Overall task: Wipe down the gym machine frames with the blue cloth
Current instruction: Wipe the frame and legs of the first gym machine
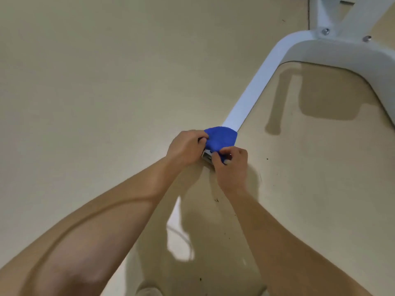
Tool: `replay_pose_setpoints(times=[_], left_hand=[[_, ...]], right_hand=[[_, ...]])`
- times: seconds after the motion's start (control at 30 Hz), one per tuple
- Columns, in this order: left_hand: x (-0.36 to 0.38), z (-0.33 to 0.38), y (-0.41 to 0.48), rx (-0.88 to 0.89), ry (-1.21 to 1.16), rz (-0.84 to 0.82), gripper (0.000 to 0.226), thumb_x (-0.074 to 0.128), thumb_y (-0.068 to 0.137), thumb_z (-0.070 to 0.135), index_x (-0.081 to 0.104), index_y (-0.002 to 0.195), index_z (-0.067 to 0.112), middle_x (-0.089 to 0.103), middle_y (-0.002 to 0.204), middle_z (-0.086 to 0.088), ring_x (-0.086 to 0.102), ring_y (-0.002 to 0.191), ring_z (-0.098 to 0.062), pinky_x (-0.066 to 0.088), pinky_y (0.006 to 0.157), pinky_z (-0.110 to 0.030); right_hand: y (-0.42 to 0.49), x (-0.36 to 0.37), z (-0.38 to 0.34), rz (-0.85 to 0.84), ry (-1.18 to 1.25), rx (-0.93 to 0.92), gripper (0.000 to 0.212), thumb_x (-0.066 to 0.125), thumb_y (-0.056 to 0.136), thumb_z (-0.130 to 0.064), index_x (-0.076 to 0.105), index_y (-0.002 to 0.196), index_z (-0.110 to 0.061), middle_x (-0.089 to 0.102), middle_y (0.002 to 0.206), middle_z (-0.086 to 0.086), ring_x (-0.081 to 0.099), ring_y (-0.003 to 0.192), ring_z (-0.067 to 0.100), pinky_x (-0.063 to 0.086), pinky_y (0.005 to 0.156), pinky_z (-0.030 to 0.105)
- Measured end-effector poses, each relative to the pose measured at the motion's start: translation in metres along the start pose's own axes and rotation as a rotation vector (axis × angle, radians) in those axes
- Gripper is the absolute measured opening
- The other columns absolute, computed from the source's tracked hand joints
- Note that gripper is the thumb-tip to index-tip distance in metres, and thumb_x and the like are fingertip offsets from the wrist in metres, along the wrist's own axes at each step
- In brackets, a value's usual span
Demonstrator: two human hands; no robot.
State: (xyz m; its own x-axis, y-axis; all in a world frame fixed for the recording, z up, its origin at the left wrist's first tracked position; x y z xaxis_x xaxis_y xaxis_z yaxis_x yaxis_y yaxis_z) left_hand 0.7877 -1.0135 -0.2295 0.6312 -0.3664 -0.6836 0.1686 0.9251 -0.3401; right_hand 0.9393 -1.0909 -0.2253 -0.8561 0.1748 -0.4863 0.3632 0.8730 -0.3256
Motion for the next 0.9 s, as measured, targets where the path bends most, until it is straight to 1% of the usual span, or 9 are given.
replay_pose_setpoints(times=[0.1,0.17,0.27,0.43,0.53,0.67,0.73,0.8,0.9], left_hand=[[0.022,-0.013,0.004,-0.136,-0.269,-0.044,0.020,0.045,0.098,0.035,0.059,0.105,0.023,0.066,0.092,0.008,0.060,0.083,-0.015,0.047,0.070,-0.027],[0.034,-0.004,0.011,-0.107,-0.226,-0.110,0.038,0.041,0.100,0.046,0.052,0.126,0.022,0.063,0.106,0.006,0.060,0.093,-0.016,0.047,0.077,-0.029],[0.056,0.010,0.022,-0.032,-0.034,-0.245,0.045,0.033,0.104,0.040,0.044,0.138,0.011,0.063,0.118,-0.010,0.060,0.100,-0.028,0.048,0.089,-0.038],[0.063,0.032,0.078,-0.002,-0.041,-0.318,0.044,0.028,0.106,0.040,0.050,0.125,0.006,0.061,0.119,-0.012,0.057,0.105,-0.028,0.044,0.090,-0.035],[0.061,0.050,0.099,0.027,0.015,-0.257,0.047,0.027,0.107,0.039,0.047,0.125,0.001,0.060,0.112,-0.011,0.053,0.093,-0.027,0.041,0.082,-0.036],[0.061,0.032,0.062,0.033,-0.021,-0.347,0.038,0.031,0.107,0.030,0.045,0.127,0.001,0.060,0.108,-0.015,0.056,0.090,-0.028,0.047,0.080,-0.040],[0.060,0.013,0.036,-0.034,-0.034,-0.398,0.032,0.030,0.107,0.028,0.046,0.120,0.005,0.058,0.094,-0.009,0.054,0.078,-0.022,0.043,0.066,-0.033],[0.058,0.004,0.019,-0.107,-0.068,-0.434,0.031,0.029,0.107,0.030,0.048,0.116,0.007,0.059,0.090,-0.005,0.057,0.081,-0.023,0.041,0.067,-0.029],[0.059,0.010,0.026,-0.102,-0.099,-0.426,0.027,0.032,0.107,0.023,0.046,0.118,0.003,0.059,0.103,-0.014,0.060,0.090,-0.030,0.047,0.082,-0.040]], right_hand=[[0.004,0.001,0.021,0.137,0.211,0.158,0.010,0.052,0.098,-0.028,0.051,0.089,-0.025,0.058,0.096,-0.006,0.058,0.079,0.007,0.042,0.066,0.019],[0.015,0.009,0.026,0.129,0.239,0.196,0.013,0.044,0.102,-0.035,0.050,0.096,-0.025,0.060,0.093,-0.008,0.058,0.080,0.005,0.043,0.065,0.022],[0.030,0.034,0.028,0.015,0.210,0.166,0.032,0.029,0.106,-0.037,0.053,0.111,-0.017,0.063,0.092,-0.004,0.059,0.080,0.012,0.042,0.064,0.024],[0.086,0.022,0.020,0.099,0.150,0.119,0.040,0.028,0.107,-0.035,0.047,0.121,-0.002,0.055,0.087,0.000,0.052,0.071,0.012,0.037,0.056,0.010],[0.113,0.013,0.016,0.060,0.075,0.131,0.044,0.029,0.106,-0.040,0.046,0.124,-0.003,0.052,0.095,0.003,0.049,0.082,0.020,0.039,0.071,0.029],[0.074,0.028,0.026,-0.031,0.033,0.175,0.038,0.024,0.108,-0.038,0.045,0.115,-0.007,0.056,0.084,-0.002,0.054,0.074,0.015,0.043,0.067,0.031],[0.045,0.040,0.031,-0.041,-0.014,0.173,0.036,0.025,0.107,-0.036,0.048,0.104,-0.010,0.058,0.084,0.002,0.055,0.074,0.018,0.044,0.070,0.037],[0.029,0.045,0.030,-0.040,0.035,0.154,0.036,0.027,0.106,-0.036,0.051,0.095,-0.011,0.059,0.081,0.005,0.054,0.069,0.015,0.046,0.068,0.038],[0.035,0.039,0.028,-0.065,0.111,0.201,0.028,0.028,0.108,-0.031,0.051,0.106,-0.015,0.059,0.088,-0.009,0.055,0.074,-0.001,0.044,0.070,0.018]])
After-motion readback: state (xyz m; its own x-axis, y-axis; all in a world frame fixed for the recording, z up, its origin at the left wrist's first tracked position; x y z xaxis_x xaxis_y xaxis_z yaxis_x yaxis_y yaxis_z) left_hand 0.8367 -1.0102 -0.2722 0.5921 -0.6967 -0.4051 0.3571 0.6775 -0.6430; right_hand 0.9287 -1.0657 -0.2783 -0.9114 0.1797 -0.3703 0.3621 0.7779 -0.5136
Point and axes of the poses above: each hand's wrist, its own y-axis towards the middle knuckle, its own x-axis out of the palm, z = x × y, the point moved 9 cm from there along y, towards the middle knuckle
